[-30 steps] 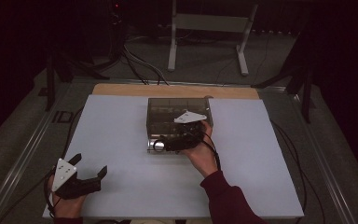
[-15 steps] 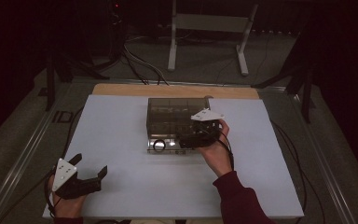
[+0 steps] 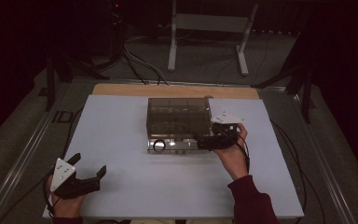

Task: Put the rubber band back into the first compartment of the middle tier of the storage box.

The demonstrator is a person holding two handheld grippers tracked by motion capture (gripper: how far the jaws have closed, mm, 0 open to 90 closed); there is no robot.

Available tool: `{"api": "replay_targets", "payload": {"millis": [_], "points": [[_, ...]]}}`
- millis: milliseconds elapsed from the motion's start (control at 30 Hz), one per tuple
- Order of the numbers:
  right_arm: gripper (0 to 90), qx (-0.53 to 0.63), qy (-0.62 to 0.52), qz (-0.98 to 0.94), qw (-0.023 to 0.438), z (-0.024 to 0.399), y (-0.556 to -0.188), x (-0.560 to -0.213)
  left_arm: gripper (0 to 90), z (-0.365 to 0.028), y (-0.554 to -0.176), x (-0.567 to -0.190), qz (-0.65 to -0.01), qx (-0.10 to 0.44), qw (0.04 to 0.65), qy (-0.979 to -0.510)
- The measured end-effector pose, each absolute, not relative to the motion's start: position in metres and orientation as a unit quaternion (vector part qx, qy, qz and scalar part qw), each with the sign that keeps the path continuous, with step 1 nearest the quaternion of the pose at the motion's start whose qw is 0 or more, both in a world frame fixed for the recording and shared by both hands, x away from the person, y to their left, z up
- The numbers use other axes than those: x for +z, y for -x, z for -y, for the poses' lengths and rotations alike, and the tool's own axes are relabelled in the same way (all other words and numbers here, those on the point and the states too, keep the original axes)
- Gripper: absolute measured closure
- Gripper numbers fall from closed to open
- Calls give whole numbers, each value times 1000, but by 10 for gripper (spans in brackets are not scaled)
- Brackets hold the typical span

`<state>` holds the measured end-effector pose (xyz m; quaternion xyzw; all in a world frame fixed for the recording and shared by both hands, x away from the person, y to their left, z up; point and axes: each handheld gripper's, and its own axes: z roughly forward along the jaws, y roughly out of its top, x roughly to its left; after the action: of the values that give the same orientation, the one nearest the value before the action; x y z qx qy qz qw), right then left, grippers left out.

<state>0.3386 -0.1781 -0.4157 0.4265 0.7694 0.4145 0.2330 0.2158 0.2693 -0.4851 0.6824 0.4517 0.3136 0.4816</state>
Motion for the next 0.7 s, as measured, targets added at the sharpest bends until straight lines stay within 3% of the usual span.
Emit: {"api": "replay_targets", "payload": {"millis": [700], "points": [[1,412,-449,-747,264,238,-316,-433,3,-269,-215,-483,-453,322,478,-680]]}}
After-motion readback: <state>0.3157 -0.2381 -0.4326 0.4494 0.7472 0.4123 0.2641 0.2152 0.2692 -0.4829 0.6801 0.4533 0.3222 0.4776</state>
